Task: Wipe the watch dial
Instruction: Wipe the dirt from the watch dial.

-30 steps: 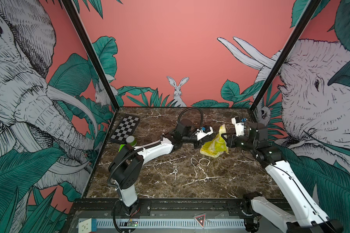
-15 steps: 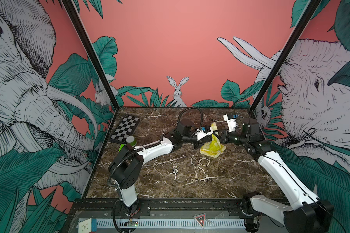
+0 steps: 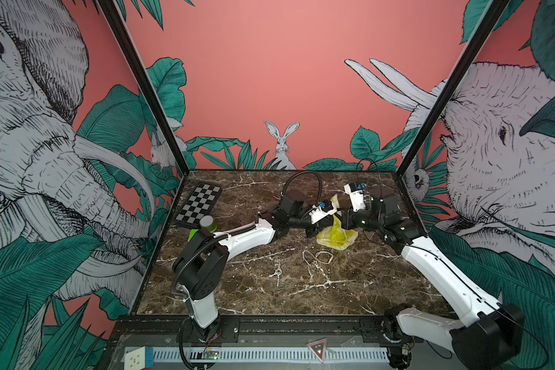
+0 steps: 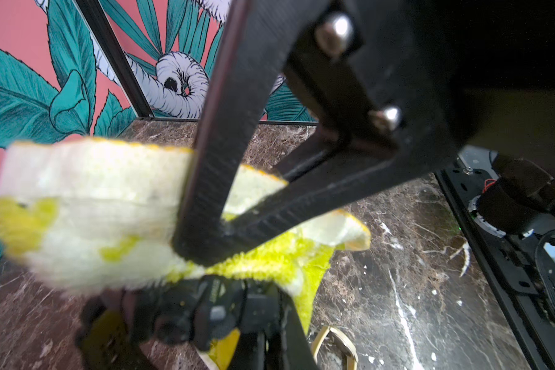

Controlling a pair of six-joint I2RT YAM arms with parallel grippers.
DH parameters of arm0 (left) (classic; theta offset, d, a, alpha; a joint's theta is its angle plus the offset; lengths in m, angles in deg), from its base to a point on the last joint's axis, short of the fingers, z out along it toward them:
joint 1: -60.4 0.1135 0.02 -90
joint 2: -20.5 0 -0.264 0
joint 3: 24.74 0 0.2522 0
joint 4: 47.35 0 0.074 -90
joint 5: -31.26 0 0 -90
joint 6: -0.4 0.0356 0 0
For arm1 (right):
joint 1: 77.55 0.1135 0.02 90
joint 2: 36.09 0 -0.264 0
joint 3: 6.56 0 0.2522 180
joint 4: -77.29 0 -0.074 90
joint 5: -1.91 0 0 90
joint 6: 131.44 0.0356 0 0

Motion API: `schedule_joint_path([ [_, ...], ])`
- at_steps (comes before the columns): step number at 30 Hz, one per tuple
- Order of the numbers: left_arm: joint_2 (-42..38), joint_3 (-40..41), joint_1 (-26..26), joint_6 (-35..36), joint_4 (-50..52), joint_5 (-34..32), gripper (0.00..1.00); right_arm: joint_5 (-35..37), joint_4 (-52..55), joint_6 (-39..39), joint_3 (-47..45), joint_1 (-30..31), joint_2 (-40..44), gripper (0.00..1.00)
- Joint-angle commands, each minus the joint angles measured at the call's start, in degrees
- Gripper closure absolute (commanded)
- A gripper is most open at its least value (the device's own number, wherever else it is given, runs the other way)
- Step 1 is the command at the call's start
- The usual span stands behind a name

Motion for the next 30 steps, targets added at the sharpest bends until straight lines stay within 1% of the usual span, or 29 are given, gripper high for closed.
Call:
schedule_joint_path([
  [1, -3.84, -1.01, -0.85, 1.64, -8.21, 2.95, 1.00, 4.27, 6.24, -2.07, -0.99, 0.99, -2.28, 1.00],
  [10, -5.50, -0.25, -0.90, 2.08, -8.72, 2.40, 1.00, 5.43, 5.73, -1.77, -2.50, 1.03, -3.14, 1.00],
  [18, -7.13, 1.09, -0.86, 2.20, -8.56, 2.42, 1.00, 11.03, 9.10, -2.08, -1.88, 0.70, -2.91, 1.00],
  [20, -7.45, 1.54, -0.85, 2.37, -8.20, 2.40, 1.00, 11.35, 9.60, -2.16, -1.78, 0.19, -2.37, 1.00],
  [23, -8.32, 3.09, -0.85, 2.66, -7.53, 2.16, 1.00, 10.47, 9.93, -2.04, -1.77, -1.49, -0.83, 1.00],
  [27, -10.04, 6.19, -0.86, 3.58, -6.12, 1.30, 1.00, 7.42, 10.42, -1.58, -1.62, -5.85, 2.02, 1.00],
  [30, -11.87, 8.85, -0.85, 4.37, -5.17, 0.71, 1.00, 7.09, 11.47, -1.63, -0.90, -7.99, 3.57, 1.00],
])
